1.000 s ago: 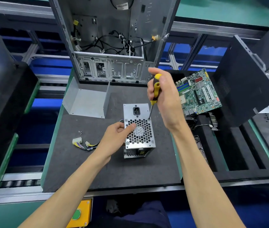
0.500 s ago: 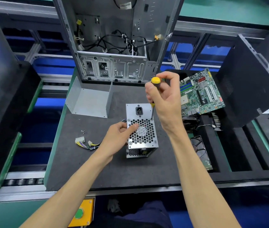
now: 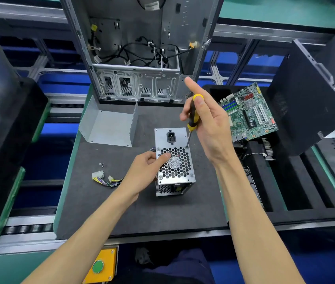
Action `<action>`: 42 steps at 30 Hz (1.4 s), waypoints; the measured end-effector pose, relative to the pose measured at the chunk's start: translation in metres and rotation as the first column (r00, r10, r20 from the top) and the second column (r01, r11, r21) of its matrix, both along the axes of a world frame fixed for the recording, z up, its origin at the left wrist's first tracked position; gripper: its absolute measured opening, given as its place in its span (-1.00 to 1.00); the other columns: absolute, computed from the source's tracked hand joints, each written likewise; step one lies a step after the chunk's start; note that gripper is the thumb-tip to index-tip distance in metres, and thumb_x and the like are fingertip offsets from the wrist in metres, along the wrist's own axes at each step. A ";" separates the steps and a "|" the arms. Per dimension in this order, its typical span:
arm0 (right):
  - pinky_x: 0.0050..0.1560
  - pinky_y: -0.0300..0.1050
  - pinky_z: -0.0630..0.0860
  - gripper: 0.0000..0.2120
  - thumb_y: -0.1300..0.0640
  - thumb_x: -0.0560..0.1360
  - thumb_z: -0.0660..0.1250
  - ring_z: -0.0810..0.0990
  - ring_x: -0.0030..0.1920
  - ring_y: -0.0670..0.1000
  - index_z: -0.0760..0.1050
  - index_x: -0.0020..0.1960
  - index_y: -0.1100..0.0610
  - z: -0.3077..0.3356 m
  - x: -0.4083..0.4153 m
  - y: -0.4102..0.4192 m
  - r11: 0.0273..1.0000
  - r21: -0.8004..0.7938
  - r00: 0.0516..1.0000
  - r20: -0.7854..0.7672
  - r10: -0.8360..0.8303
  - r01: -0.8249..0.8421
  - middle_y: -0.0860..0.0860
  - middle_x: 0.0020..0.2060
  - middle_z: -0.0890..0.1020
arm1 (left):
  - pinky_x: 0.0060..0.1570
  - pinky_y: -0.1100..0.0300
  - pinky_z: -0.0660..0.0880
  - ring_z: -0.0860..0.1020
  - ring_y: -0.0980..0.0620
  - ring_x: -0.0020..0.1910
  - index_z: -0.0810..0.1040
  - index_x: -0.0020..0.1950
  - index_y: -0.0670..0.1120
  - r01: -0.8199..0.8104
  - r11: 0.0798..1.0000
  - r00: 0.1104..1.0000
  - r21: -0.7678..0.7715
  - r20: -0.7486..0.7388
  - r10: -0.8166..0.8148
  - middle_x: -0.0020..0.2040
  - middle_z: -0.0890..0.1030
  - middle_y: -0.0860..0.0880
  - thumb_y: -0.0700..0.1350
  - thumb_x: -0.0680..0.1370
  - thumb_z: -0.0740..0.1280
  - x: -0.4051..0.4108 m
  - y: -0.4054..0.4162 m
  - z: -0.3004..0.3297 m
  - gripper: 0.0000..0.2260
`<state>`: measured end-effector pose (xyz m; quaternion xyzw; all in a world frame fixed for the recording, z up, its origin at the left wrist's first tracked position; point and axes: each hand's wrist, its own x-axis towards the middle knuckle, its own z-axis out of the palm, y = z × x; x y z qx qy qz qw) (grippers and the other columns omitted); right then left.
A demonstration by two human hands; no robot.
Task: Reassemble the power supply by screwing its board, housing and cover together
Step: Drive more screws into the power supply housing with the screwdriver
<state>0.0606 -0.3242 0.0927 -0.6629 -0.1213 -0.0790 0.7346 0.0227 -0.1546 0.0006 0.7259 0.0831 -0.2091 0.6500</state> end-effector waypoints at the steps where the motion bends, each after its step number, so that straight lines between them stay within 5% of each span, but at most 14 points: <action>1: -0.11 0.06 0.33 -0.65 0.00 0.71 0.14 0.56 -0.16 0.03 0.43 0.47 -0.09 -0.001 0.000 -0.001 0.999 0.009 0.999 0.007 0.032 -0.032 -0.02 -0.17 0.59 | -0.14 0.23 0.50 0.67 0.12 -0.17 0.62 0.02 -0.02 0.003 0.999 1.000 0.043 0.010 -0.003 -0.14 0.73 0.04 0.23 0.53 0.40 0.000 0.000 0.001 -0.68; 5: -0.19 -0.06 0.39 -0.67 -0.04 0.73 0.03 0.43 -0.32 0.02 0.42 0.38 0.03 -0.002 0.004 0.001 0.999 0.026 0.999 -0.042 0.020 -0.019 0.02 -0.35 0.49 | -0.04 0.11 0.52 0.56 0.10 -0.06 0.45 0.28 0.00 -0.024 0.844 0.953 0.535 0.267 -0.143 0.06 0.55 0.06 0.27 0.54 0.32 0.000 0.005 0.021 -0.55; 7: -0.28 -0.07 0.30 -0.70 -0.08 0.70 0.02 0.30 -0.42 0.02 0.43 0.12 0.08 -0.002 0.006 0.003 0.998 0.064 0.995 -0.097 0.027 -0.021 -0.03 -0.47 0.40 | 0.01 0.06 0.52 0.53 0.12 -0.01 0.40 0.34 0.01 -0.151 0.847 0.853 0.510 0.501 -0.150 0.12 0.51 0.05 0.18 0.59 0.29 0.004 0.009 0.050 -0.59; 10: -0.41 -0.18 0.23 -0.65 -0.10 0.70 -0.02 0.18 -0.52 -0.05 0.36 -0.11 0.06 -0.004 0.008 0.006 0.984 0.154 0.981 -0.152 0.117 -0.093 -0.07 -0.56 0.31 | -0.01 0.22 0.53 0.55 0.11 0.00 0.45 0.36 0.00 -0.100 0.934 0.618 0.342 0.757 -0.211 0.13 0.50 0.02 -0.01 0.61 0.31 0.014 0.009 0.107 -0.68; 13: -0.49 -0.26 0.17 -0.66 -0.02 0.63 0.09 0.15 -0.53 -0.08 0.39 -0.27 0.04 -0.001 0.010 0.010 0.983 0.167 0.968 -0.227 0.109 -0.071 -0.01 -0.51 0.31 | 0.11 0.29 0.48 0.55 0.06 0.07 0.51 0.38 -0.04 0.071 0.881 0.415 0.468 0.789 -0.453 0.19 0.49 -0.03 -0.17 0.57 0.39 0.022 -0.003 0.153 -0.62; 16: -0.50 -0.26 0.17 -0.67 0.11 0.48 0.13 0.22 -0.47 -0.07 0.49 -0.42 -0.04 0.004 0.009 0.011 0.991 0.129 0.960 -0.272 0.068 -0.033 -0.02 -0.47 0.38 | 0.22 0.10 0.46 0.54 -0.03 0.16 0.62 0.27 -0.12 0.123 0.747 0.319 0.653 0.687 -0.653 0.16 0.57 -0.10 -0.27 0.55 0.40 0.031 -0.017 0.170 -0.70; 20: -0.35 -0.23 0.37 -0.62 0.22 0.52 0.10 0.41 -0.40 -0.12 0.55 -0.33 -0.08 0.002 0.005 -0.001 1.000 0.013 0.964 -0.267 -0.008 0.012 -0.11 -0.40 0.50 | 0.05 0.05 0.49 0.51 0.01 -0.09 0.66 0.14 -0.11 0.099 0.698 0.331 0.709 0.638 -0.695 0.02 0.54 -0.03 -0.16 0.56 0.41 0.043 -0.022 0.172 -0.83; 23: -0.03 -0.15 0.40 -0.69 0.27 0.62 0.14 0.48 -0.14 -0.11 0.58 0.00 -0.05 -0.016 -0.004 -0.022 0.907 -0.416 0.975 -0.171 -0.141 0.058 0.01 -0.11 0.56 | -0.07 0.01 0.49 0.45 0.02 -0.20 0.60 -0.04 -0.08 -0.003 0.677 0.382 0.736 0.626 -0.680 -0.19 0.47 0.08 0.05 0.54 0.43 0.051 -0.025 0.171 -0.79; 25: -0.08 -0.22 0.36 -0.73 0.26 0.63 0.24 0.46 -0.16 -0.09 0.65 0.12 -0.01 -0.030 -0.013 -0.031 0.816 -0.578 0.979 -0.172 -0.108 -0.011 0.10 -0.10 0.54 | -0.19 0.00 0.48 0.44 -0.02 -0.27 0.47 -0.20 -0.05 -0.107 0.653 0.434 0.750 0.626 -0.648 -0.34 0.42 0.12 0.19 0.50 0.40 0.054 -0.028 0.170 -0.67; 28: -0.20 -0.15 0.36 -0.84 0.18 0.62 0.36 0.39 -0.29 -0.04 0.70 0.07 0.00 -0.040 -0.021 -0.033 0.788 -0.608 0.983 -0.183 -0.018 -0.099 0.16 -0.20 0.54 | -0.28 0.06 0.42 0.45 -0.12 -0.33 0.29 -0.34 -0.03 -0.250 0.554 0.508 0.794 0.594 -0.623 -0.43 0.39 0.06 0.38 0.48 0.25 0.056 -0.032 0.167 -0.50; 33: -0.05 0.17 0.54 -0.85 0.09 0.63 0.37 0.58 -0.20 0.22 0.70 -0.03 -0.07 -0.039 -0.015 -0.038 0.781 -0.608 0.976 -0.217 0.010 -0.144 0.10 -0.14 0.64 | -0.27 0.07 0.38 0.44 -0.16 -0.30 0.25 -0.33 -0.02 -0.234 0.449 0.537 0.863 0.499 -0.680 -0.41 0.37 0.01 0.37 0.52 0.23 0.059 -0.037 0.176 -0.50; 38: -0.21 -0.36 0.51 -0.83 -0.01 0.59 0.42 0.67 -0.26 -0.02 0.74 -0.01 0.04 -0.041 -0.012 -0.048 0.795 -0.576 0.965 -0.261 0.043 -0.191 0.03 -0.08 0.72 | -0.24 0.11 0.31 0.42 -0.03 -0.23 0.41 -0.16 -0.02 0.031 0.430 0.408 0.902 0.381 -0.830 -0.32 0.42 0.13 0.11 0.52 0.42 0.056 -0.044 0.194 -0.72; 42: -0.21 -0.39 0.51 -0.87 0.07 0.58 0.45 0.64 -0.31 -0.11 0.76 0.02 0.06 -0.046 -0.007 -0.053 0.835 -0.508 0.957 -0.279 0.072 -0.211 -0.03 -0.22 0.71 | -0.12 0.05 0.45 0.48 -0.04 -0.13 0.47 -0.09 -0.02 0.036 0.375 0.386 0.926 0.334 -0.860 -0.17 0.53 0.03 0.10 0.54 0.40 0.053 -0.057 0.197 -0.77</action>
